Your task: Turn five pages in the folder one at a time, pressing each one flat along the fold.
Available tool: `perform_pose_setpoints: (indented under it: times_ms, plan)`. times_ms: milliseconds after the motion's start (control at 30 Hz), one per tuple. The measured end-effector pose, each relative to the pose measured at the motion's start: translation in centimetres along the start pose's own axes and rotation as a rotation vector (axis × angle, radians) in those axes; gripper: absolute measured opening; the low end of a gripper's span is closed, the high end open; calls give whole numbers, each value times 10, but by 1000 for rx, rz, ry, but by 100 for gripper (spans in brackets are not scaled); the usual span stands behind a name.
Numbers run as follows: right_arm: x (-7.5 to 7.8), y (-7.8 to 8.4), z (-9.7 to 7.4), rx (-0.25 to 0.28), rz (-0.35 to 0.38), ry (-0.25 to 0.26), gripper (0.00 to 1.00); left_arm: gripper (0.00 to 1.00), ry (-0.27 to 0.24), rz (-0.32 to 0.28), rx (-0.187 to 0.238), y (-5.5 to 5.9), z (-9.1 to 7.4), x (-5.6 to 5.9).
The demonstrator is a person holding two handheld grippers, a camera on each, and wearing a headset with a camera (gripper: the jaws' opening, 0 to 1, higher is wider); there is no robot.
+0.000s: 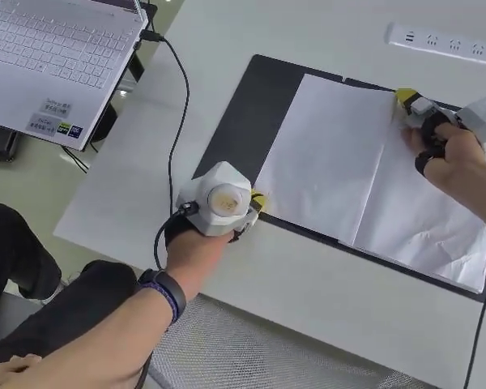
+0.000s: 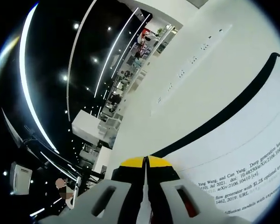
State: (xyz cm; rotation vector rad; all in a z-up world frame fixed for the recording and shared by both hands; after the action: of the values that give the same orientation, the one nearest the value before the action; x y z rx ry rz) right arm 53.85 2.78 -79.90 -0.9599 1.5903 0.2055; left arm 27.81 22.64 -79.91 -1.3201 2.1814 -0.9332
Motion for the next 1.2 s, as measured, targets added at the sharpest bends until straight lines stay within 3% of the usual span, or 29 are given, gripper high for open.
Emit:
perform_pose_setpoints:
  times_ms: [133,233,500,833,1000,1100,1200]
  plan:
    - [-3,7,-4,-36,-59,-11,0,0,3,9,-2,0,0,0]
    - [-8,19,-12,-97,-98,-57,0,0,5,12,-3,0,0,0]
    - [-13,43,-37,-181,-147,-100,0,0,-4,1,-3,0,0,0]
    - [-16,72,-65,-215,-160,-131,0,0,2,5,-3,0,0,0]
    - [-31,91,-86,-216,-141,-147,0,0,12,14,-1,0,0,0]
    - [-27,84,-79,-231,-143,-159,0,0,22,26,-6,0,0,0]
    - [-33,96,-92,-238,-134,-165,0,0,22,27,-5,0,0,0]
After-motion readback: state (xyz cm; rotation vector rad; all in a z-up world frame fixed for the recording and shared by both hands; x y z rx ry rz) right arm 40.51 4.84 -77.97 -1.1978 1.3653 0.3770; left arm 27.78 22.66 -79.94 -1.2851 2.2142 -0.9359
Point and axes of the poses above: the centre of the closed fingertips' face, and the gripper's own axes: z roughly forward along the fingers, x roughly to its right, y roughly out of its underside, the point moved 3 cm from there along -z, roughly backward along the fingers, and after that the axes turned 6 degrees about z, right-handed, at the moved point
